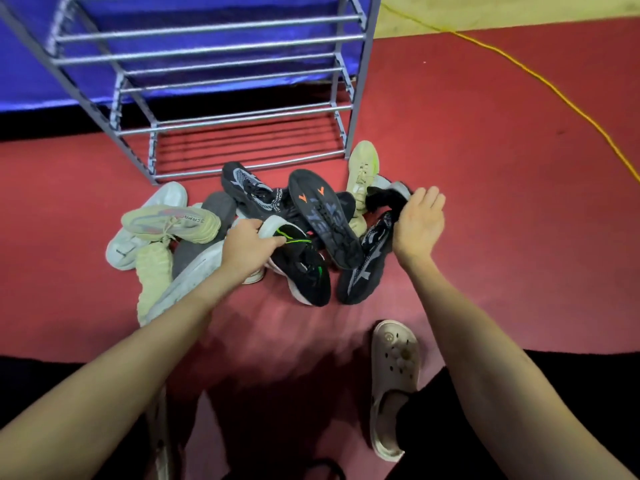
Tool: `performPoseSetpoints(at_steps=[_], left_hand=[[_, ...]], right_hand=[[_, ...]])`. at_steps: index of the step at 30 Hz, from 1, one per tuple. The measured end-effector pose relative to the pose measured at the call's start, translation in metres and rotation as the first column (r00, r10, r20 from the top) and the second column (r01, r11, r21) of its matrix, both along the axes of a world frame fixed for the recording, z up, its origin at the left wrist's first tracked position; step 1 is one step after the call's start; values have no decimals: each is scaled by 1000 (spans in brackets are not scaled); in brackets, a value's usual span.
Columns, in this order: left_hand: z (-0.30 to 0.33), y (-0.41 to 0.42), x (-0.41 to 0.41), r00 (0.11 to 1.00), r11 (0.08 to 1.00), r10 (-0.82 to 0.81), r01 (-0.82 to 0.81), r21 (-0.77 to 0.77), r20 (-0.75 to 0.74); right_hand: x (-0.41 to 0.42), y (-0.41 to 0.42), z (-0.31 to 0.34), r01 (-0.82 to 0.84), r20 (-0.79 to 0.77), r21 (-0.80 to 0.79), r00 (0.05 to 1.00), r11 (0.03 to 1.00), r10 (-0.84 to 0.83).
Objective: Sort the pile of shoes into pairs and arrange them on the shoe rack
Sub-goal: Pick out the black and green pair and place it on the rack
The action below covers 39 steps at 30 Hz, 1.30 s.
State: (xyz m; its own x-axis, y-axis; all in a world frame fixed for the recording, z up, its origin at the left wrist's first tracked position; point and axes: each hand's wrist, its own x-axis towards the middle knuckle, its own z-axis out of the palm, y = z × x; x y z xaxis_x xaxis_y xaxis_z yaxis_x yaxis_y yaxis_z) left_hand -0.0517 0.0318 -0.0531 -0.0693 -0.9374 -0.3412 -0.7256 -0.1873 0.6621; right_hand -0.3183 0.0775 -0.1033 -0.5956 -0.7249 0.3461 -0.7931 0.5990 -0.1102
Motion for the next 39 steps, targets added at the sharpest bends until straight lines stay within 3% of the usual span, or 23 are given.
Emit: performPoseSetpoints(at_steps=[3,5,10,18,21,25,31,35,39], left_hand=[[21,1,19,911,947,296,-242,212,-285],[33,2,31,859,929,355,-278,246,-369],[63,13,60,796,911,413,-363,198,-443],[69,6,107,610,780,626,-502,374,-487],[51,-1,120,478,698,713,-552,456,-513],[29,-8,129,330,648,750,-545,533,-573],[-19,-14,129,408,660,750,-499,561,-520],[-51,-4,135,559,610,768,-492,621,-312],[-78,-13,147,665,639,715,-497,588,-216]], right_hand=[[16,8,28,-70,-79,-67,995,995,64],[31,7,48,-109,-85,-76,991,991,103],[73,3,91,-187,-87,-97,980,978,179],[116,-16,116,-283,-62,-29,958,959,281],[125,-29,111,-311,106,-81,942,947,319],[132,-44,101,-316,412,-255,820,914,398],[135,-61,83,-256,567,-382,694,888,444],[135,-81,62,-405,639,-275,600,872,481],[139,-112,40,-545,715,-162,510,823,478]])
